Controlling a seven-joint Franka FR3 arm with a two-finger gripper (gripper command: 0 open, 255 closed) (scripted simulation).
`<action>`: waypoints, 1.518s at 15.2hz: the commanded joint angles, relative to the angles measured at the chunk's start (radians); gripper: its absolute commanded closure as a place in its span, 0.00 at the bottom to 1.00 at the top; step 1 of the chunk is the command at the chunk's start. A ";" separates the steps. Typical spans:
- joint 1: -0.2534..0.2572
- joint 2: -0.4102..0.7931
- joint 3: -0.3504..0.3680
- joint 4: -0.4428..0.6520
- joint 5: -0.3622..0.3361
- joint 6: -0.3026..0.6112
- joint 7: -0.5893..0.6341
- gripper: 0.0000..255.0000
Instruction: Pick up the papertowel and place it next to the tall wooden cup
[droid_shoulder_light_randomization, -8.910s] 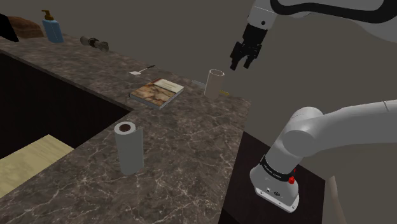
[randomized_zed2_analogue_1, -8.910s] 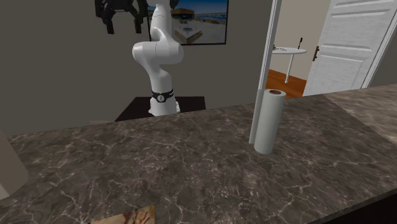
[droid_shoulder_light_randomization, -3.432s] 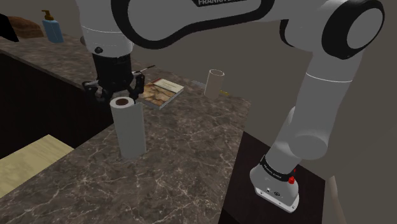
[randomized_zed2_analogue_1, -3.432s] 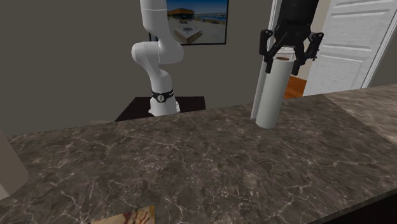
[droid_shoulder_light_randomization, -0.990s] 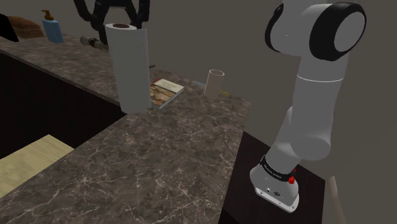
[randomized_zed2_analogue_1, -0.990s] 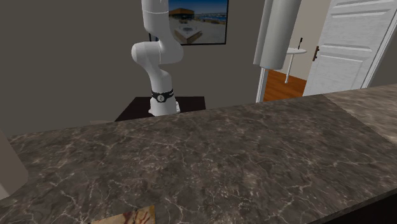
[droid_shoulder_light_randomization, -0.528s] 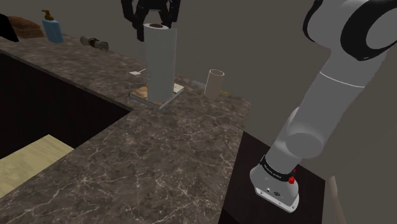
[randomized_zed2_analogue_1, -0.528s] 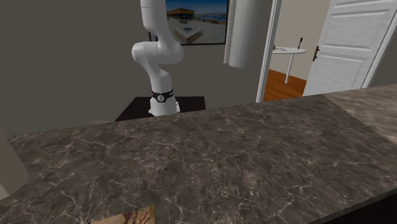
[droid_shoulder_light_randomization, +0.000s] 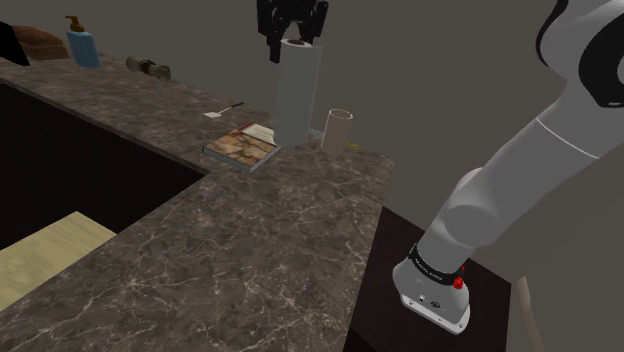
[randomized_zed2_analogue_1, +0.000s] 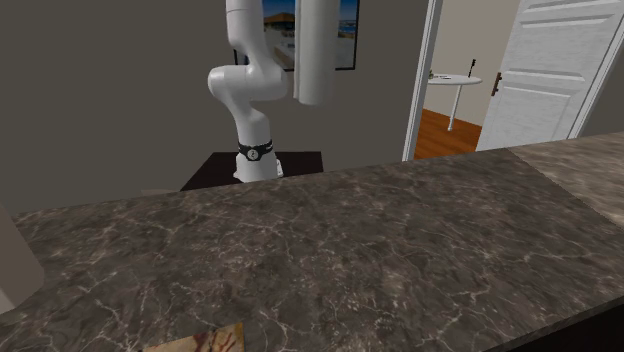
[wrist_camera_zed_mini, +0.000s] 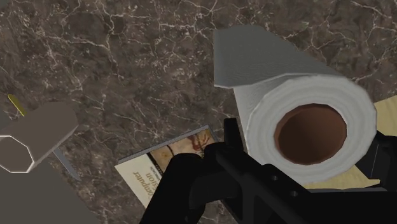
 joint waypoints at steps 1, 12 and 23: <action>-0.016 -0.051 -0.041 -0.058 0.013 0.012 -0.060 1.00; -0.090 -0.196 -0.255 -0.213 -0.010 0.028 -0.352 1.00; -0.168 -0.205 -0.460 -0.230 -0.079 0.048 -0.627 1.00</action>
